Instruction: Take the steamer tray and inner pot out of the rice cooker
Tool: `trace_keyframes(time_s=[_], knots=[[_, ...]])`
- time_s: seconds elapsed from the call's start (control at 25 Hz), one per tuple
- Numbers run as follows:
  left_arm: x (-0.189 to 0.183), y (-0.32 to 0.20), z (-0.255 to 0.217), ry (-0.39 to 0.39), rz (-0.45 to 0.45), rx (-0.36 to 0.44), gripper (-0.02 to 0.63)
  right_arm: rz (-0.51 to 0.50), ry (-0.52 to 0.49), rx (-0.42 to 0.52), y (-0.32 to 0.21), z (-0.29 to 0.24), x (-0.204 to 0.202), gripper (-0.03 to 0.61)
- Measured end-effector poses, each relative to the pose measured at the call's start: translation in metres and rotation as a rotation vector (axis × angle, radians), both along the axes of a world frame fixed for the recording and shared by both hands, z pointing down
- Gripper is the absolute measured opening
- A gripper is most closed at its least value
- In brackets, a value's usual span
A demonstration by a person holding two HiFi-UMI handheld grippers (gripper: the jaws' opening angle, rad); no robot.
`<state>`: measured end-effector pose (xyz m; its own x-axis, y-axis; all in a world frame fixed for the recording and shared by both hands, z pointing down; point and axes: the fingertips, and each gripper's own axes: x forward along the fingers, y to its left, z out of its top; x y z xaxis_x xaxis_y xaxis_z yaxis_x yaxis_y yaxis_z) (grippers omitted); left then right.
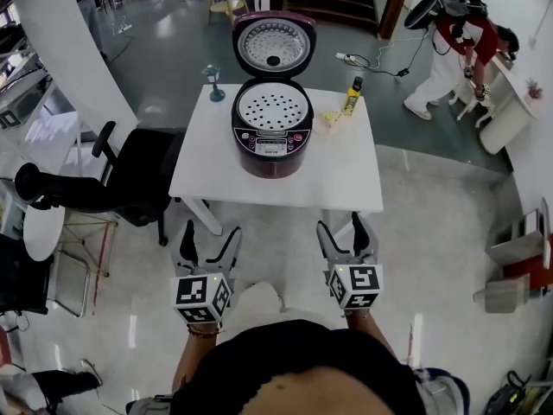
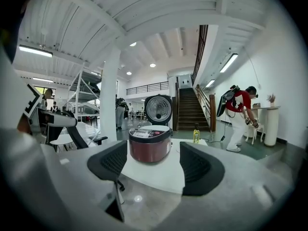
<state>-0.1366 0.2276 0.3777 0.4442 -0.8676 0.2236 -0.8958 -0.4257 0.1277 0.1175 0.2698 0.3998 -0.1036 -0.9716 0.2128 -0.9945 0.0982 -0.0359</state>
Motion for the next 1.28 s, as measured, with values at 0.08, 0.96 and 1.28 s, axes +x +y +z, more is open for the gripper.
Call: trace_keyframes(time_s=[0.08, 0.96, 1.28], knots=[[0.003, 0.000, -0.001, -0.005, 0.011, 0.010, 0.422, -0.006, 0.021, -0.015, -0.004, 0.003, -0.001, 0.325], [0.028, -0.129, 0.019, -0.024, 0.025, -0.054, 0.426, 0.060, 0.051, -0.031, -0.131, 0.011, 0.039, 0.325], [0.051, -0.233, 0.007, -0.079, 0.073, -0.057, 0.425, 0.086, 0.084, -0.067, -0.223, 0.001, 0.060, 0.325]])
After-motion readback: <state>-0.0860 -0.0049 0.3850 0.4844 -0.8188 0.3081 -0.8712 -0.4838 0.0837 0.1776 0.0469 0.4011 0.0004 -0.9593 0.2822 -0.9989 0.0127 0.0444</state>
